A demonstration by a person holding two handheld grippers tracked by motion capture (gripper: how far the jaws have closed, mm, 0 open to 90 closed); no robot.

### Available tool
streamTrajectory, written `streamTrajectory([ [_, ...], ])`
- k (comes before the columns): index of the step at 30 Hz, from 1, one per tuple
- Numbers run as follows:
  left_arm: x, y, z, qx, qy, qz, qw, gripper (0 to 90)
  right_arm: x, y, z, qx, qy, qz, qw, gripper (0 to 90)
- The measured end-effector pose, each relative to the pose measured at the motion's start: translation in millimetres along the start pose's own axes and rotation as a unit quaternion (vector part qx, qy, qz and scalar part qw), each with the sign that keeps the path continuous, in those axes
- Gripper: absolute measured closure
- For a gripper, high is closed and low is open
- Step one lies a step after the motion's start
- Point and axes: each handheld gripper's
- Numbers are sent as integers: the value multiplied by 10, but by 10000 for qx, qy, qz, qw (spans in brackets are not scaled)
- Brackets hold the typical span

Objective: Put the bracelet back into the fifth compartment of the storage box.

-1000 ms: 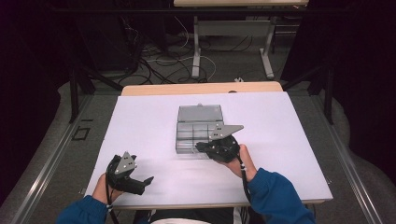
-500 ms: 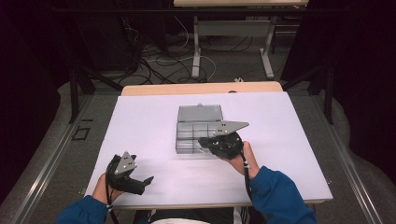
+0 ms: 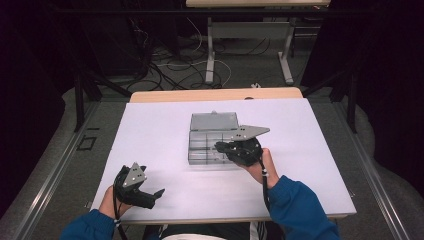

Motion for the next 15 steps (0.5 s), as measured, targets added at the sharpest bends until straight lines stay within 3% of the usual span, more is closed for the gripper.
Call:
streamTrajectory([
  [15,5,-4,2,52,36,20,10000,4,134,-128,-17,79,-26,-285,9996,856],
])
Point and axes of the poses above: each handheld gripper's, and its own axes: x roughly forward along the jaws, z roughly out of its top, y roughly to its left, and after that the axes turned 15 degrees about -y, right-handed
